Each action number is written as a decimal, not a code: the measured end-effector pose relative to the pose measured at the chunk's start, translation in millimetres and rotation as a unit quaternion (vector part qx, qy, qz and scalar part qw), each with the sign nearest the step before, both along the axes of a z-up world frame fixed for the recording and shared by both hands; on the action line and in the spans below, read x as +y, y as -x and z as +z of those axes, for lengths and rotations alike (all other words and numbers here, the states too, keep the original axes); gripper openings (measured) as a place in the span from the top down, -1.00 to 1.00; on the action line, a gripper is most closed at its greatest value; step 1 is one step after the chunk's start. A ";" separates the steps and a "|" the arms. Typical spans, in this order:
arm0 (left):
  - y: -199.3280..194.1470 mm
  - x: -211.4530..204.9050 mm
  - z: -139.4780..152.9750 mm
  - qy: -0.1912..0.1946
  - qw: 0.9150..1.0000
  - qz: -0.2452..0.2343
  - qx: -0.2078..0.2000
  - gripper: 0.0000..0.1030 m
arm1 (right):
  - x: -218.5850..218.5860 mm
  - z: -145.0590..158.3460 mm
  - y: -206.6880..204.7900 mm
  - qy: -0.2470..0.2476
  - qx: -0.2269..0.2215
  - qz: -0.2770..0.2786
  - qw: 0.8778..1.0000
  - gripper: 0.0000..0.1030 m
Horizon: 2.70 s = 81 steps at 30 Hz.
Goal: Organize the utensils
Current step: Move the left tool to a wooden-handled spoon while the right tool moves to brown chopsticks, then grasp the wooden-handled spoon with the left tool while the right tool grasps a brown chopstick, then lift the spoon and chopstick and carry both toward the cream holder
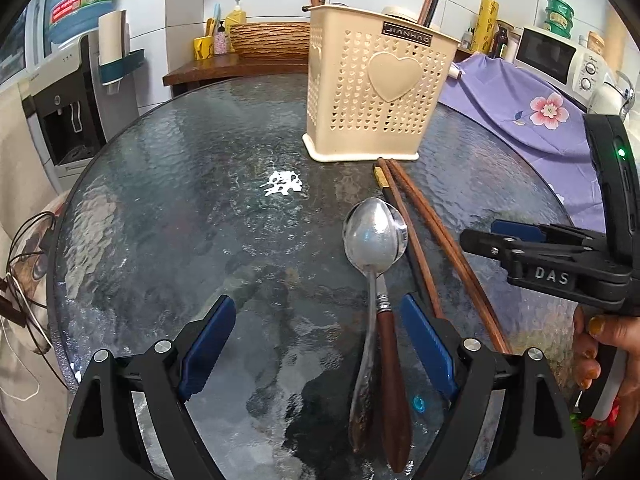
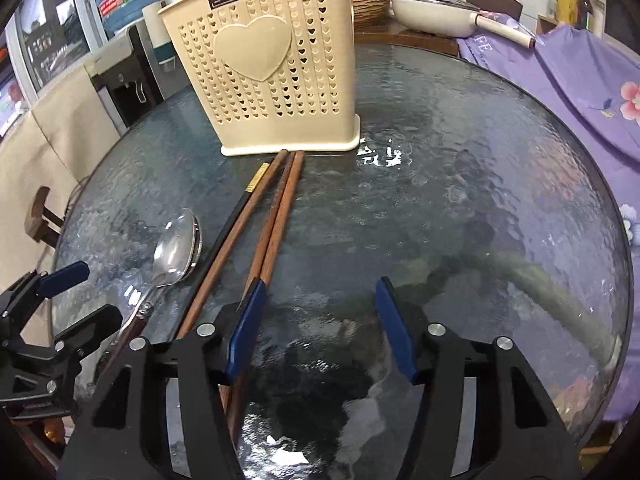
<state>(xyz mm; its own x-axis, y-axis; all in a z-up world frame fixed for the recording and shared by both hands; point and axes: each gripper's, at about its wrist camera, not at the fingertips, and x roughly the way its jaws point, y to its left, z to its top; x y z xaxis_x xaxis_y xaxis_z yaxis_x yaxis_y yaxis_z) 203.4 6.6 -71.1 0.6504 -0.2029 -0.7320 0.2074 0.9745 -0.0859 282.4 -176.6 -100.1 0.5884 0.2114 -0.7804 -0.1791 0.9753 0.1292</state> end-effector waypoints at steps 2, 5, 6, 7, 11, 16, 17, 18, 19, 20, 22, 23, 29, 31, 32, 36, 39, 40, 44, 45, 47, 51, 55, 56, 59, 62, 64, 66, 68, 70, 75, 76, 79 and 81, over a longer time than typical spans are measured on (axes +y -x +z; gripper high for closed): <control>0.4 -2.8 -0.1 -0.001 1.000 -0.002 -0.001 -0.59 | 1.2 1.2 -0.6 -0.009 0.000 0.003 1.000 -0.09; 0.6 -4.2 -0.2 -0.002 1.000 -0.004 0.000 -0.59 | 8.7 0.7 -2.7 0.001 0.002 0.012 1.000 -0.09; 0.4 -4.3 0.0 -0.003 1.000 -0.004 -0.001 -0.59 | 12.7 0.4 -4.2 0.008 0.002 0.015 1.000 -0.08; 0.2 -4.5 0.0 -0.003 1.000 -0.004 -0.001 -0.59 | 15.8 1.0 -4.8 0.016 0.000 0.016 1.000 -0.06; 0.3 -3.5 0.8 -0.006 1.000 -0.002 -0.003 -0.59 | 19.9 1.3 -13.7 0.023 0.004 0.013 1.000 0.23; -0.9 -6.9 -1.4 -0.008 1.000 -0.010 0.004 -0.47 | 26.3 0.8 -28.9 0.060 -0.002 0.009 0.998 0.31; -1.0 -8.2 -2.0 -0.007 1.000 -0.012 0.006 -0.46 | 28.1 1.1 -32.3 0.061 -0.001 0.010 0.998 0.31; -1.6 -10.1 -2.3 -0.006 1.000 -0.014 0.007 -0.45 | 29.9 1.7 -37.7 0.062 0.000 0.011 0.998 0.31; -2.3 -12.0 -2.4 -0.006 1.000 -0.017 0.007 -0.44 | 30.6 1.8 -41.2 0.063 0.002 0.011 0.998 0.31; -3.3 -14.5 -2.0 -0.006 1.000 -0.020 0.007 -0.44 | 31.9 2.0 -46.5 0.065 0.003 0.011 0.998 0.31; -5.1 -19.1 -0.9 -0.008 1.000 -0.025 0.005 -0.44 | 35.7 3.1 -56.8 0.073 0.002 0.014 0.997 0.36; -7.0 -22.9 -0.7 -0.014 0.999 -0.029 0.003 -0.44 | 36.0 3.5 -61.5 0.074 0.003 0.015 0.997 0.47; -13.0 -28.9 -2.0 -0.032 0.999 -0.037 0.005 -0.32 | 39.6 5.5 -74.9 0.075 0.011 0.035 0.997 0.73; -13.5 -26.7 -3.1 -0.029 0.999 -0.039 0.010 -0.32 | 39.5 5.7 -73.7 0.075 0.010 0.039 0.996 0.77; -13.9 -26.3 -4.2 -0.027 0.999 -0.040 0.013 -0.32 | 38.8 5.7 -72.6 0.073 0.011 0.038 0.997 0.80; -22.1 -27.6 -7.2 -0.020 0.999 -0.043 0.021 -0.31 | 38.0 5.1 -64.7 0.073 0.011 0.041 0.996 0.81; -31.3 -32.4 -10.5 -0.025 0.999 -0.042 0.024 -0.30 | 35.7 4.5 -59.1 0.072 0.011 0.043 0.996 0.81; -33.2 -34.0 -10.7 -0.030 0.998 -0.042 0.021 -0.29 | 34.6 4.2 -57.5 0.071 0.011 0.044 0.996 0.81; -39.7 -39.0 -10.2 -0.036 0.998 -0.046 0.023 -0.21 | 31.1 3.0 -50.1 0.068 0.010 0.045 0.997 0.81; -41.3 -39.2 -10.2 -0.034 0.998 -0.046 0.024 -0.19 | 29.9 2.8 -49.6 0.069 0.010 0.046 0.997 0.81; -45.1 -41.9 -10.1 -0.039 0.998 -0.046 0.026 -0.18 | 28.2 2.9 -50.0 0.069 0.013 0.047 0.996 0.81; -49.8 -52.2 -10.5 -0.052 0.997 -0.054 0.030 -0.15 | 29.2 3.3 -59.1 0.070 0.023 0.047 0.996 0.81; -52.7 -58.4 -10.4 -0.057 0.997 -0.053 0.027 -0.04 | 31.5 5.3 -67.8 0.070 0.028 0.043 0.996 0.81; -53.8 -58.4 -9.8 -0.054 0.997 -0.052 0.028 0.04 | 31.6 5.6 -69.0 0.070 0.028 0.042 0.996 0.81; -57.0 -57.2 -8.4 -0.049 0.997 -0.049 0.032 0.11 | 33.2 6.1 -71.3 0.073 0.028 0.042 0.996 0.81; -58.1 -57.3 -7.9 -0.047 0.997 -0.050 0.034 0.11 | 32.4 5.8 -72.9 0.071 0.026 0.042 0.996 0.82; -59.0 -57.8 -7.2 -0.042 0.997 -0.049 0.033 0.11 | 31.5 5.4 -72.8 0.067 0.025 0.042 0.997 0.82; -60.2 -57.0 -6.4 -0.029 0.998 -0.050 0.035 0.11 | 29.5 4.5 -72.6 0.063 0.023 0.041 0.997 0.83; -60.4 -56.9 -4.0 -0.018 0.998 -0.052 0.032 0.11 | 26.3 3.8 -71.8 0.052 0.021 0.037 0.998 0.85; -59.2 -57.0 0.4 -0.013 0.998 -0.054 0.023 0.11 | 21.2 3.0 -71.8 0.039 0.018 0.034 0.999 0.85; -54.7 -55.0 18.3 0.011 0.998 -0.055 -0.009 0.11 | 7.6 10.4 -65.0 0.012 -0.010 0.023 1.000 0.85; -53.8 -54.5 21.9 0.016 0.998 -0.055 -0.016 0.11 | 5.0 13.6 -63.1 0.007 -0.016 0.021 1.000 0.85; -52.2 -53.6 34.7 0.024 0.997 -0.057 -0.037 0.11 | -1.9 27.1 -55.3 -0.001 -0.043 0.014 0.999 0.85; -53.1 -52.7 44.8 0.030 0.997 -0.056 -0.049 0.11 | -5.5 37.2 -50.5 -0.004 -0.061 0.011 0.998 0.85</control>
<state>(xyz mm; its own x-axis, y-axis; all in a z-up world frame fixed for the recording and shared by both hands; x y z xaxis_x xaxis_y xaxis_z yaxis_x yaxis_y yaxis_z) 256.4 -46.2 -26.2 0.6891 -0.3204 -0.6499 0.3253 0.9383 -0.1176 332.9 -182.1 -62.9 0.6745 0.2315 -0.7010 -0.2160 0.9699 0.1125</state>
